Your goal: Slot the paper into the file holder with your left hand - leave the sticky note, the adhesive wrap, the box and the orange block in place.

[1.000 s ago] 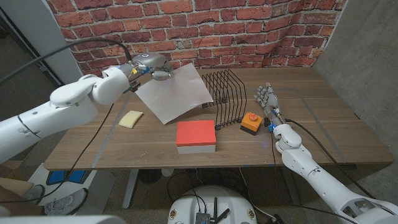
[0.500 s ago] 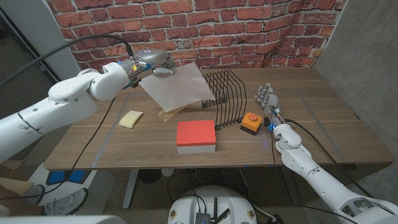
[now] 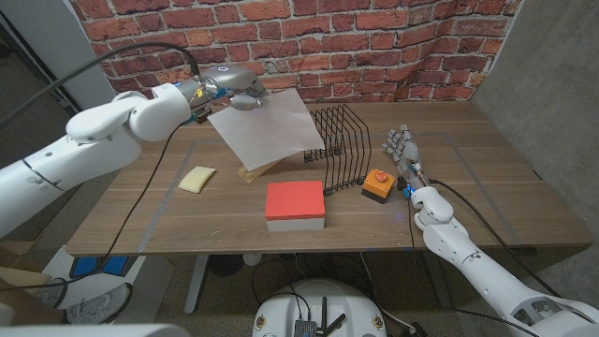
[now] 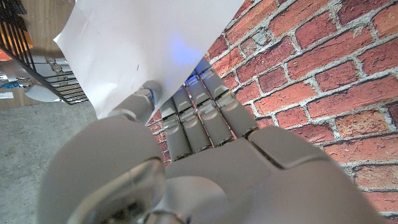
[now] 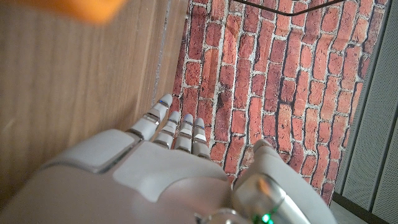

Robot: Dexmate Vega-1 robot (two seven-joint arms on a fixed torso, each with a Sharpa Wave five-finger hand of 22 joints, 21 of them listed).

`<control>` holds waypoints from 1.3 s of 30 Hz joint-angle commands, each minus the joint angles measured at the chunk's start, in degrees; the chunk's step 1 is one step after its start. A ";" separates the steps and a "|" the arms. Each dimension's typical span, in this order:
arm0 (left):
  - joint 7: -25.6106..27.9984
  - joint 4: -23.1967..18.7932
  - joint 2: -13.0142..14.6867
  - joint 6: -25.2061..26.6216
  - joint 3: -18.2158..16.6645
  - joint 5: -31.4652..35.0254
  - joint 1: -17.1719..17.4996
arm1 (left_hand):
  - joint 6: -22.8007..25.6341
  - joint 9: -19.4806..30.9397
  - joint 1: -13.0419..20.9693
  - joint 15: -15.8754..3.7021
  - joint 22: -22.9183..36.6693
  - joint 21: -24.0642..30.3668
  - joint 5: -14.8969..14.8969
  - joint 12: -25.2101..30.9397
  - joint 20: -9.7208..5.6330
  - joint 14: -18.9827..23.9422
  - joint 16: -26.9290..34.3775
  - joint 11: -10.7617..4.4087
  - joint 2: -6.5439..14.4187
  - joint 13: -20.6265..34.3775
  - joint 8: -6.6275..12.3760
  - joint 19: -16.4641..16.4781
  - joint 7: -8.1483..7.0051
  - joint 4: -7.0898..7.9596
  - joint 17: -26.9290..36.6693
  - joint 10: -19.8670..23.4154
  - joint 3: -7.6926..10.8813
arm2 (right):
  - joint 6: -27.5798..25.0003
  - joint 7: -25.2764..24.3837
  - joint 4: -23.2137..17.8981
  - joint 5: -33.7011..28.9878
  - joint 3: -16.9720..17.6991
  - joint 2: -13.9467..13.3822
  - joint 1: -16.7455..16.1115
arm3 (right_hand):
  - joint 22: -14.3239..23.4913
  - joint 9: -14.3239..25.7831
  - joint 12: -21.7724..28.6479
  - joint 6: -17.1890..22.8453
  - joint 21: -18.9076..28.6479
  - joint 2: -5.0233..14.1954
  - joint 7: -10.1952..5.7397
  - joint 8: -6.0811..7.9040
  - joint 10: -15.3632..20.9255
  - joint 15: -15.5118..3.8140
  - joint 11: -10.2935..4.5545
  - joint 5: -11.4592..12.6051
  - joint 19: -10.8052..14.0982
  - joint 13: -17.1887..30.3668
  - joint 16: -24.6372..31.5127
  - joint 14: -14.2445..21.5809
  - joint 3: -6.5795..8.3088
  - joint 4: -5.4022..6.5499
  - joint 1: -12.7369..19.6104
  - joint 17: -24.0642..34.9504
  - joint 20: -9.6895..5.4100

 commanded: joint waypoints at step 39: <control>-11.69 17.00 -10.70 -23.27 7.41 -3.82 -20.19 | 0.21 0.10 0.73 -4.72 0.23 -0.14 -0.38 0.16 -3.19 -1.26 0.13 -0.73 0.35 0.27 0.59 -1.72 -0.76 0.12 0.04 0.05 -0.50 | 0.09 -0.32 1.20 0.22 0.22 0.53 0.59 | 0.21 0.20 0.29 0.52 0.08 1.73 -0.19 0.08 0.68 0.32 0.03 0.04 0.14 -0.01 0.42 0.25 0.32 -0.26 -0.56 0.21 0.17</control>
